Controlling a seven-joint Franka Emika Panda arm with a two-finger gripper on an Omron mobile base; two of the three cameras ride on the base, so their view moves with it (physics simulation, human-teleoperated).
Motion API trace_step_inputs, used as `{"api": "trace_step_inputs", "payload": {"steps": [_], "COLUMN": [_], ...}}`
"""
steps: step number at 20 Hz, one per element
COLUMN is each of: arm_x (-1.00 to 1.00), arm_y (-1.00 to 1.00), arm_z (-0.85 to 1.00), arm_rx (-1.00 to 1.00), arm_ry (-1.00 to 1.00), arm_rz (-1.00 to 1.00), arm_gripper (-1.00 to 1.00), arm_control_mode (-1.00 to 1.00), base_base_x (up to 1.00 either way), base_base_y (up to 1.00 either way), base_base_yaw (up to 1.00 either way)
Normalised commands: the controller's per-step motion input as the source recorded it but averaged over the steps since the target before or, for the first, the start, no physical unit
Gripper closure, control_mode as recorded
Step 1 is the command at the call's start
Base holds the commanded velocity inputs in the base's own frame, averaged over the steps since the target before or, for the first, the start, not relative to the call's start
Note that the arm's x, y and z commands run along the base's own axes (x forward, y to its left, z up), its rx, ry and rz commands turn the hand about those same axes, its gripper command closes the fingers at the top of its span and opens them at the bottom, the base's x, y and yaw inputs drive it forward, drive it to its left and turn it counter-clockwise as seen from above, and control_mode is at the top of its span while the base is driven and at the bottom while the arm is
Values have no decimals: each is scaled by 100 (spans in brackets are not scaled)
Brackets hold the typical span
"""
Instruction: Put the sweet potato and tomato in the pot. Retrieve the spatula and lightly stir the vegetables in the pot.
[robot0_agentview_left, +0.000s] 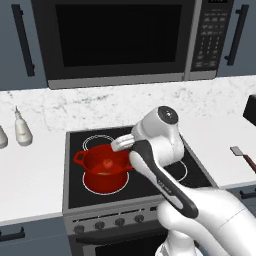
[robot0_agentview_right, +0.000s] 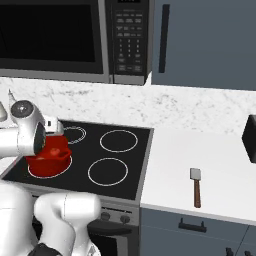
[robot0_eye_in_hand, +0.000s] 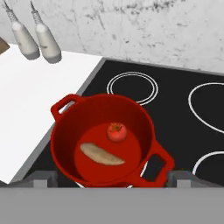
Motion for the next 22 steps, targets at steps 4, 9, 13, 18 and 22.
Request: {"api": "trace_step_inputs", "payload": {"steps": [4, 9, 13, 18, 22], "arm_x": [-58, -42, -12, -44, -47], "arm_y": [-100, -56, -16, -82, -100], "arm_z": [52, 0, -8, 30, 13], "arm_rx": [2, 0, 0, 0, 0], "arm_ry": [-1, 4, 19, 13, 4], "arm_rz": [-6, -9, -4, -15, -11], "arm_gripper": [-100, -100, -100, -100, -100], "arm_control_mode": [-100, -100, -100, -100, -100], "base_base_x": [0, 0, 0, 0, 0], "base_base_y": [0, 0, 0, 0, 0], "base_base_yaw": [0, 0, 0, 0, 0]}}
